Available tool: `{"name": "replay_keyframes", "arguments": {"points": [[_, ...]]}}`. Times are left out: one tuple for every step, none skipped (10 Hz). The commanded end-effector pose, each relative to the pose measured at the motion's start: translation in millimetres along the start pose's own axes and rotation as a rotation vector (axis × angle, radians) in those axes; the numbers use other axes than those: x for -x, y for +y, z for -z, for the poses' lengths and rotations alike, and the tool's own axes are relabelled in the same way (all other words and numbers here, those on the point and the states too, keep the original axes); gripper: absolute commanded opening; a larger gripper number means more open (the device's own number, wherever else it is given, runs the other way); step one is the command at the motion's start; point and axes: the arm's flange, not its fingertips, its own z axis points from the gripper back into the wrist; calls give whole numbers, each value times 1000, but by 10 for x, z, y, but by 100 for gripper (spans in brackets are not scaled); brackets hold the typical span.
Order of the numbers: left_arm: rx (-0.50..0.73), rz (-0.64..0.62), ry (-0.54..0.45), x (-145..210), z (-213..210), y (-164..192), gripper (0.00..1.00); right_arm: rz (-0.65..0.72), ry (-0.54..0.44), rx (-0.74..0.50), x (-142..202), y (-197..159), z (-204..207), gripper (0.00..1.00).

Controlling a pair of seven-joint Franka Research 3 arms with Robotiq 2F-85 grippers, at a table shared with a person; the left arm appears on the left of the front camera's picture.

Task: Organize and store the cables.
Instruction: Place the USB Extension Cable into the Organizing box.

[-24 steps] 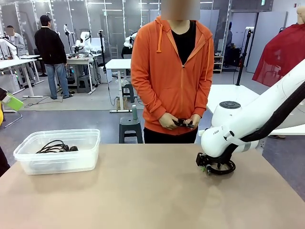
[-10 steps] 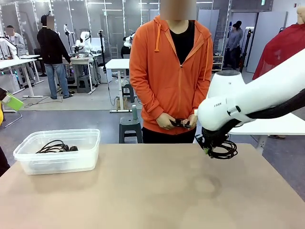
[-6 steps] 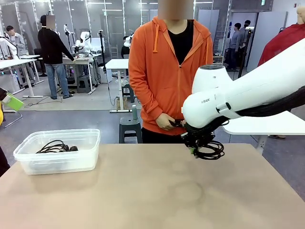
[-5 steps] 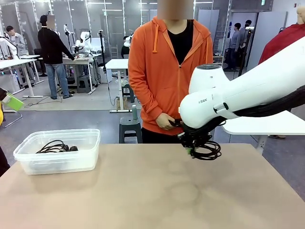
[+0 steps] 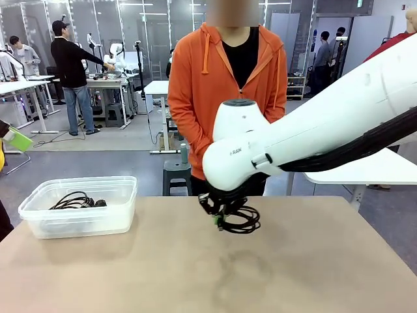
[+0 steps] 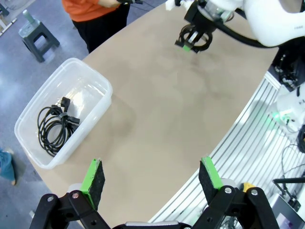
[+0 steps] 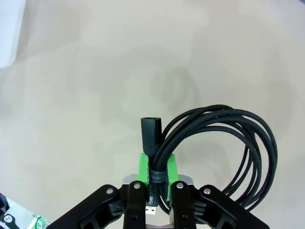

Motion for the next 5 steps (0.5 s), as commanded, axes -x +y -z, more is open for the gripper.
{"name": "replay_keyframes", "arguments": {"points": [[3,5,-4,-9,-13,2,100,16,-19,-13,-44,300,147,0],[3,5,-4,-9,-13,2,100,-12,23,-13,-37,439,256,0],[3,5,-4,-9,-13,2,100,-9,15,-12,-44,552,330,0],[3,5,-4,-9,-13,2,100,-12,28,-16,-59,659,430,0],[3,5,-4,-9,-13,2,100,-5,36,-14,-78,700,531,0]]}}
